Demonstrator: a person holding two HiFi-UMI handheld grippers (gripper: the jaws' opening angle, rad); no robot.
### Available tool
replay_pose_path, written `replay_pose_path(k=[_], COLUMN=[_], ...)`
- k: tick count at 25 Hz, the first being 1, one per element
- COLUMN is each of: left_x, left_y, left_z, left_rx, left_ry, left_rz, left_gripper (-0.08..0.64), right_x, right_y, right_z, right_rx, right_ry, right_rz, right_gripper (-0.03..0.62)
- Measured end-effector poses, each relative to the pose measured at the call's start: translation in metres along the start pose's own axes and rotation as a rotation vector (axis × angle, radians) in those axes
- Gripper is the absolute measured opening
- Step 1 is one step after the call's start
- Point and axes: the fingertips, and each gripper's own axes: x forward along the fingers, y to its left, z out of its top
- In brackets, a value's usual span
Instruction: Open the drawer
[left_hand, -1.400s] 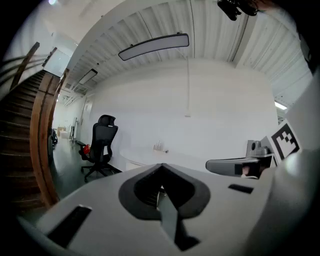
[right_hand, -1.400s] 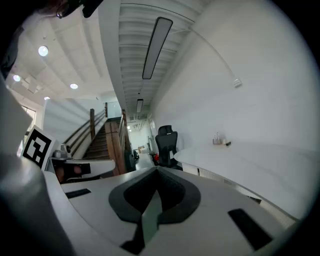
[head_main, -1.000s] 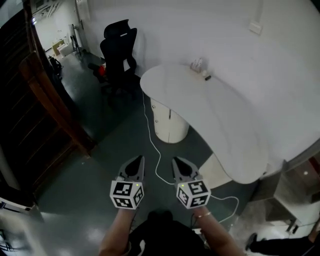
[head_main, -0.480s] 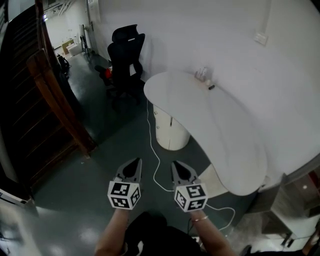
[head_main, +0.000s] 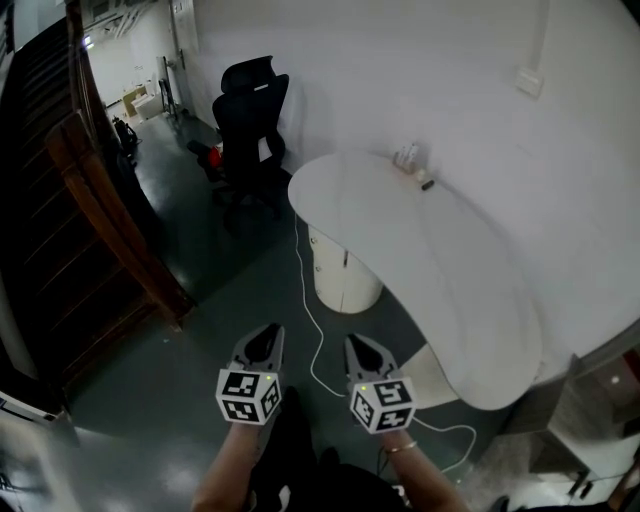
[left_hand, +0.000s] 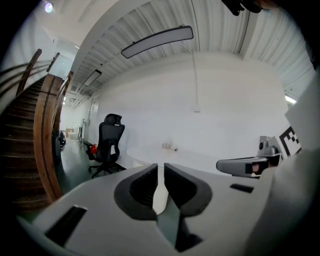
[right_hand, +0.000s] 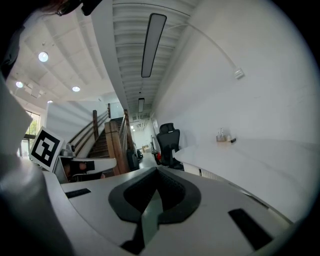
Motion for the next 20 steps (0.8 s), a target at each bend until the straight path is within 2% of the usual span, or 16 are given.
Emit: replay_pose_path(k=[11, 20], left_x=[0.096, 0.178], left_y=[0.087, 0.149], left_z=[0.004, 0.006], left_rx=[-0.018, -0.02], left_ry=[0.048, 0.096], left_rz=[-0.051, -0.142], left_gripper=[0.104, 0.149], right_x=[0.122, 0.216], right_y=[-0.01, -0.016], right_z=[0.007, 0.01], right_rx=[0.014, 0.006], right_ry=[0.053, 0.124], right_rz=[-0.037, -0.095], right_gripper=[0.003, 0.003])
